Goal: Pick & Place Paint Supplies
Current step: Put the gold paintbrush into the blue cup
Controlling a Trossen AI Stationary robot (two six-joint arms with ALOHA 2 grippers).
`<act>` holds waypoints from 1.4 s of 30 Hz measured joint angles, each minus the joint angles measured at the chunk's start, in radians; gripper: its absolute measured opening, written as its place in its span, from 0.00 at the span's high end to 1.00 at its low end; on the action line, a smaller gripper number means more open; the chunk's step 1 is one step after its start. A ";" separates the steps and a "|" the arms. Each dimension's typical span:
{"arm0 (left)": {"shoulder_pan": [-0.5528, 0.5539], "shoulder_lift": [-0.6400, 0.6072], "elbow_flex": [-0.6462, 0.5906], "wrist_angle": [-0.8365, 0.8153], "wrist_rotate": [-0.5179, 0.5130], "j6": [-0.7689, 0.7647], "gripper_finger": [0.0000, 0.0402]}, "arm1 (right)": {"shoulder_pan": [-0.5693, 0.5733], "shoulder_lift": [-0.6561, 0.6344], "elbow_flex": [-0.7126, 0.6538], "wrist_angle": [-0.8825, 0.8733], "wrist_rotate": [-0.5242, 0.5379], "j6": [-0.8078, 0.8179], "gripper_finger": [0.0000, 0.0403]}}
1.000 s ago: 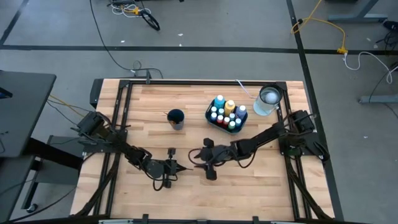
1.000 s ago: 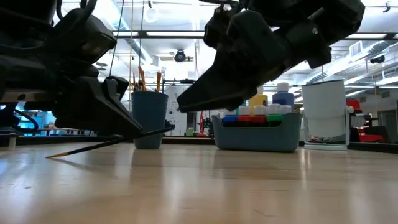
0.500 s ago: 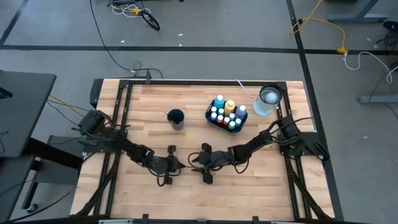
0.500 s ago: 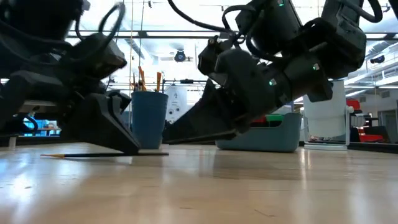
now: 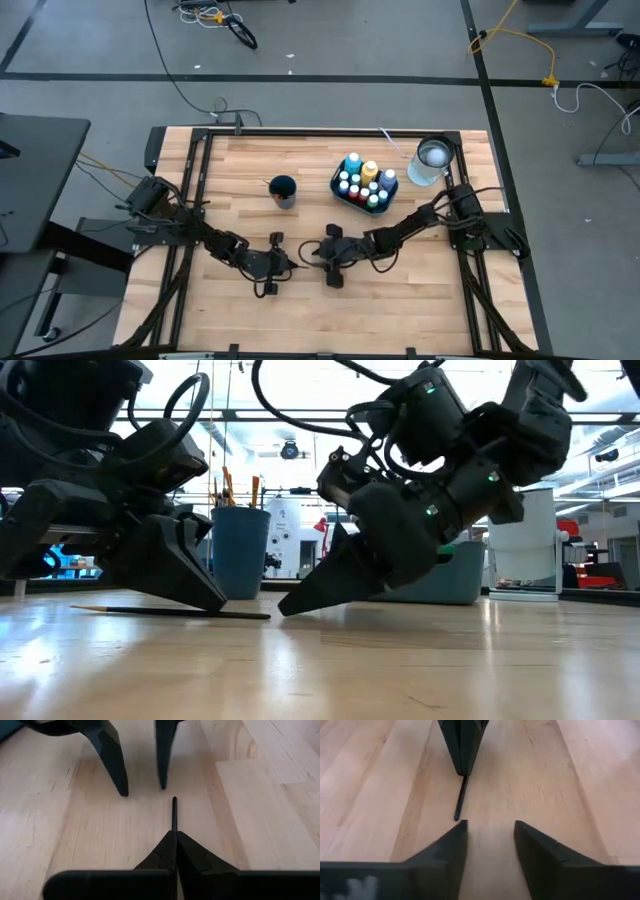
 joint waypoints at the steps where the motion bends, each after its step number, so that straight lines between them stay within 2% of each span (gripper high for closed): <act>1: 0.000 0.000 0.000 0.000 0.000 0.000 0.98 | -0.002 -0.008 -0.001 -0.004 -0.012 -0.003 0.64; 6: 0.000 0.000 0.000 -0.001 0.007 0.000 0.98 | 0.009 -0.122 -0.004 -0.066 -0.035 -0.018 0.93; 8: 0.000 0.000 0.001 -0.003 0.010 0.000 0.99 | 0.018 -0.165 -0.002 -0.079 -0.013 -0.048 0.97; 12: 0.000 0.000 0.001 -0.004 0.010 0.000 0.98 | 0.041 -0.184 -0.003 -0.051 -0.004 -0.118 0.84; 17: 0.000 0.000 0.002 -0.004 0.011 0.000 0.98 | 0.045 -0.123 -0.004 -0.086 0.120 -0.074 0.61; 20: 0.000 0.000 0.002 -0.003 0.011 0.000 0.99 | 0.036 -0.081 -0.004 -0.060 0.113 -0.046 0.51; 22: 0.000 0.000 0.002 -0.003 0.011 0.000 0.99 | 0.030 -0.057 -0.003 -0.026 0.105 -0.034 0.48; 26: 0.000 0.000 0.002 -0.002 0.010 0.004 0.97 | 0.025 -0.010 0.022 0.045 0.058 -0.032 0.48; 32: 0.006 0.000 0.001 0.000 0.010 -0.001 0.99 | 0.027 0.073 0.118 0.031 0.061 -0.041 0.53; 36: 0.006 0.000 0.001 0.002 0.011 -0.002 0.98 | 0.025 0.096 0.136 0.015 0.116 -0.013 0.56; 42: 0.006 0.000 0.000 0.028 -0.005 -0.003 0.98 | 0.023 0.095 0.139 -0.034 0.136 -0.006 0.66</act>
